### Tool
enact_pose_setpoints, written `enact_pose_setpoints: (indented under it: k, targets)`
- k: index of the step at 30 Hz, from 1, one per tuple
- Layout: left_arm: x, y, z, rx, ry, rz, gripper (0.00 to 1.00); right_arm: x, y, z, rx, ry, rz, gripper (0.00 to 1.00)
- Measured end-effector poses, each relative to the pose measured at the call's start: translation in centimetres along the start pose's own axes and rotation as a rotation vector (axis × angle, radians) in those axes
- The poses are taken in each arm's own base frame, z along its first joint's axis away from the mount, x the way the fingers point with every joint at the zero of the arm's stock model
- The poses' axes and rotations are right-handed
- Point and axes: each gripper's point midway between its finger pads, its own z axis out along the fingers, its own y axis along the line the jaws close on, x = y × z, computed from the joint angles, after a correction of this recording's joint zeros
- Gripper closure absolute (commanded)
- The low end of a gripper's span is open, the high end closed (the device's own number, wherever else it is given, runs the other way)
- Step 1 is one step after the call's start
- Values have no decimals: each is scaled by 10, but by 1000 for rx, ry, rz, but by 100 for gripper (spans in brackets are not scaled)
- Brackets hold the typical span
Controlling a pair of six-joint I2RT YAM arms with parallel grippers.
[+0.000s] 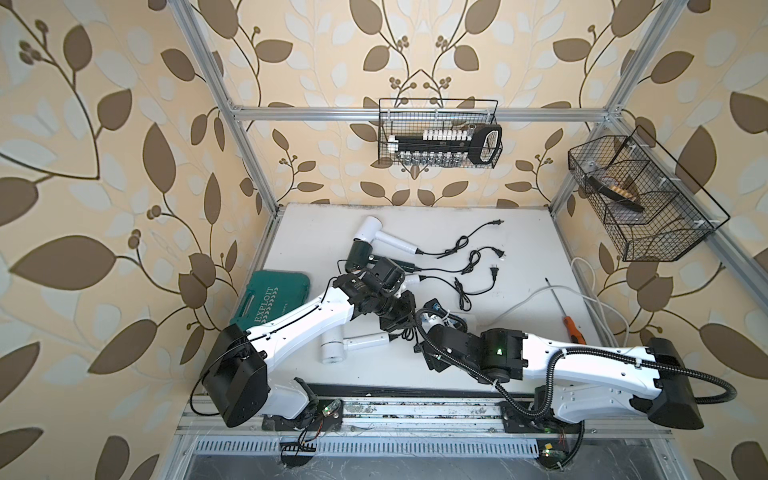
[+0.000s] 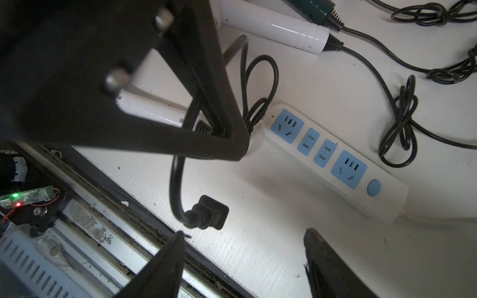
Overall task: Charge the blow dryers
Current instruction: Pick up the plug from the center of the board.
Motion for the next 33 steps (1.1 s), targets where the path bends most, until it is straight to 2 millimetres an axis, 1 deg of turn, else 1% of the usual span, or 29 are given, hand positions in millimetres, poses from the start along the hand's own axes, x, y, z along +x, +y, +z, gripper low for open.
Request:
enact_pose_setpoints:
  k: [5, 8, 13, 16, 19, 23, 28, 31, 33]
  targets:
    - [3, 4, 2, -33, 1, -5, 100, -3, -6, 2, 12, 2, 26, 33]
    - [3, 4, 2, -42, -1, -6, 100, -2, -5, 2, 4, 9, 28, 39]
    - [3, 5, 2, -60, -11, -17, 100, -3, 11, 1, -68, 13, 33, 48]
    - [3, 5, 2, -81, -12, -33, 100, -3, 21, 0, -91, 11, 34, 48]
    - [2, 16, 2, -133, -20, -60, 100, -5, 27, 3, -82, 8, 46, 48]
    - [3, 27, 4, -182, -17, -90, 100, -9, 33, 8, -54, 0, 81, 58]
    - [3, 34, 3, -219, -21, -127, 100, -8, 38, 10, -28, -21, 91, 60]
    - [-1, 28, 7, -218, -23, -138, 100, -1, 54, 5, -54, -26, 54, 60]
    - [-3, 23, 8, -213, -25, -138, 100, 3, 60, 2, -68, -24, 46, 60]
